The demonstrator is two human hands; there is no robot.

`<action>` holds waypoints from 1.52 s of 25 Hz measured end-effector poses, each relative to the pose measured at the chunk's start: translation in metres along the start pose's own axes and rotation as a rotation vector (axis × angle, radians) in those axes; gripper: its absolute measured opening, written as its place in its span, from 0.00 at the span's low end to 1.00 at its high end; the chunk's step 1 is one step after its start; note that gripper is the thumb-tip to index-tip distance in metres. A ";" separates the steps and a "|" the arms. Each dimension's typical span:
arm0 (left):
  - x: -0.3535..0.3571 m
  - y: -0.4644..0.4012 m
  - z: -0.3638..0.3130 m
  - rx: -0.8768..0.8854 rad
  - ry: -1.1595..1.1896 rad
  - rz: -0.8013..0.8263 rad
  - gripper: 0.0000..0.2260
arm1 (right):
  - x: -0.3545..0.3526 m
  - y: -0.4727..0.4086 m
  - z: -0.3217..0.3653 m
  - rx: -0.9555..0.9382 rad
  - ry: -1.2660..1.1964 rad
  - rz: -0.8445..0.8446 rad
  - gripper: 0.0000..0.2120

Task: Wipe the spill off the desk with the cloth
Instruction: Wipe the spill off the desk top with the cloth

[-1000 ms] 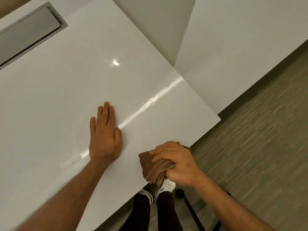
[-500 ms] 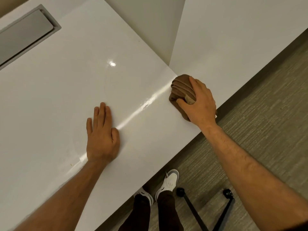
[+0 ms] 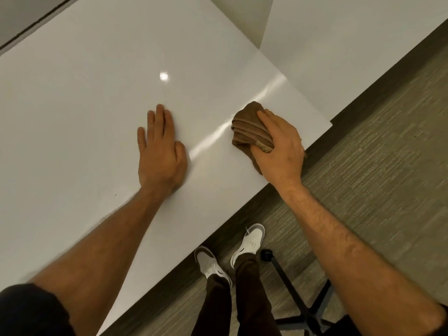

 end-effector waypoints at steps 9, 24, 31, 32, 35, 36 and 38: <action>-0.024 0.024 0.018 -0.060 0.693 -0.078 0.23 | 0.109 0.159 0.081 -0.187 0.067 0.230 0.31; -0.008 0.195 0.185 -0.028 0.093 0.081 0.35 | 0.076 0.090 0.065 0.212 0.166 0.067 0.36; -0.001 0.196 0.186 -0.022 0.067 0.082 0.35 | 0.171 0.061 0.112 -0.055 0.114 0.268 0.47; -0.001 0.196 0.186 -0.025 0.075 0.079 0.35 | 0.185 0.061 0.122 -0.103 0.102 0.307 0.45; 0.000 0.196 0.191 -0.047 0.128 0.062 0.37 | 0.221 0.066 0.149 -0.219 0.066 0.499 0.42; 0.000 0.197 0.192 -0.056 0.155 0.054 0.38 | 0.231 0.075 0.158 -0.258 0.041 0.584 0.41; -0.001 0.198 0.194 -0.083 0.243 0.037 0.39 | 0.242 0.104 0.172 -0.332 -0.035 0.762 0.38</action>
Point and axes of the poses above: each hand's wrist, its own y-axis away from the middle knuckle, its own x-axis out of the palm, z = x × y, the point moved 7 cm from there along -y, towards the middle knuckle, and after that the axes turned 15 degrees about -y, right-handed, at the moved point
